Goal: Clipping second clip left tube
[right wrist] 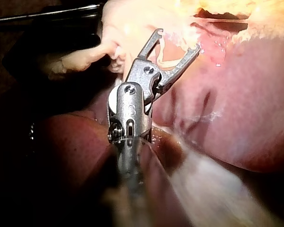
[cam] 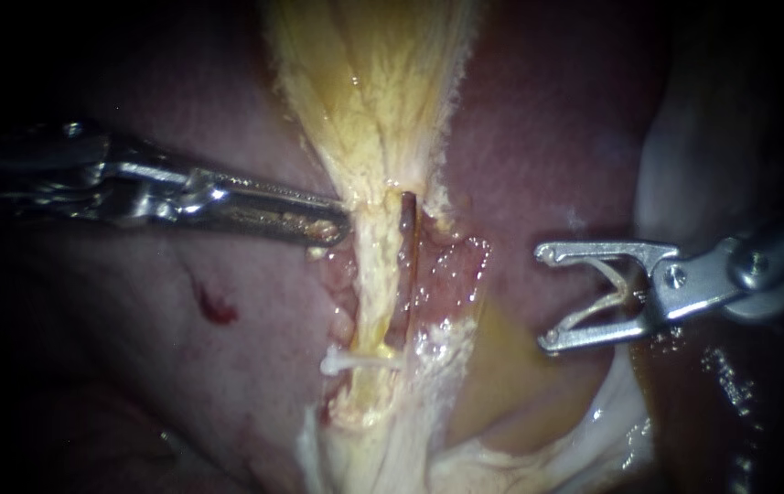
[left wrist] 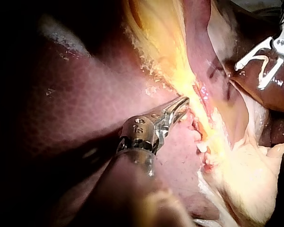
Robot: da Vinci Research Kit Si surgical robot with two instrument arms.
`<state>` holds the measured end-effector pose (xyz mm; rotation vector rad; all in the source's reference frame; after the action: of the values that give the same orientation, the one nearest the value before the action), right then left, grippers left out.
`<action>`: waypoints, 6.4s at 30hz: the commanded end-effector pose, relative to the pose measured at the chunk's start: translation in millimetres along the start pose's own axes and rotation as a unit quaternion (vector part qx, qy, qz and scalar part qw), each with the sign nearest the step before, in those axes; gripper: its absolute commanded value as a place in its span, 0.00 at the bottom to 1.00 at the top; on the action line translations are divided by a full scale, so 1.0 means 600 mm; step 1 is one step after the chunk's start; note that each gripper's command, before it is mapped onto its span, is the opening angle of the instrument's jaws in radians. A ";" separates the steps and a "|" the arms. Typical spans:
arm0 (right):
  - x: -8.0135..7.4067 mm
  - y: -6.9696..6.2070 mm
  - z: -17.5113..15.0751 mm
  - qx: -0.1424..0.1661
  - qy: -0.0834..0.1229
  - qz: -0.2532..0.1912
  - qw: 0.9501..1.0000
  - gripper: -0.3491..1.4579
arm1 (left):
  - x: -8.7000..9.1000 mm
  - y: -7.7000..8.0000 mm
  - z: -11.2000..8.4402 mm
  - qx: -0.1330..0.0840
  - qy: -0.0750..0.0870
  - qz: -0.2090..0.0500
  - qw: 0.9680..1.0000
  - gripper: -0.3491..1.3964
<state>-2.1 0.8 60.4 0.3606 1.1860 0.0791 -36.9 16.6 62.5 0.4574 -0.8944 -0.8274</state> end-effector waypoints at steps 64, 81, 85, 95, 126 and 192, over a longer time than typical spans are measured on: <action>-0.0064 0.0009 0.0295 0.048 0.069 0.088 0.993 0.47 | -0.0077 -0.0017 -0.0156 -0.017 -0.016 -0.002 1.000 0.00; -0.0120 0.0044 0.0310 0.065 0.089 0.126 0.986 0.47 | -0.0077 -0.0018 -0.0156 -0.017 -0.016 -0.002 1.000 0.00; -0.0116 0.0042 0.0311 0.071 0.094 0.132 0.984 0.47 | -0.0076 -0.0018 -0.0157 -0.017 -0.016 -0.002 1.000 0.00; -0.0093 0.0030 0.0334 0.091 0.118 0.141 0.979 0.47 | -0.0076 -0.0018 -0.0156 -0.017 -0.016 -0.002 1.000 0.00; -0.0045 0.0004 0.0442 0.131 0.146 0.151 0.969 0.47 | -0.0076 -0.0018 -0.0152 -0.018 -0.016 -0.002 1.000 0.00; -0.0009 -0.0063 0.0411 0.191 0.153 0.137 0.960 0.05 | -0.0073 -0.0007 -0.0154 -0.017 -0.016 -0.001 1.000 0.00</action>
<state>19.8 -8.6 67.7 0.8790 1.4517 0.1507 -31.0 20.0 54.9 0.4172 -0.9089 -0.8525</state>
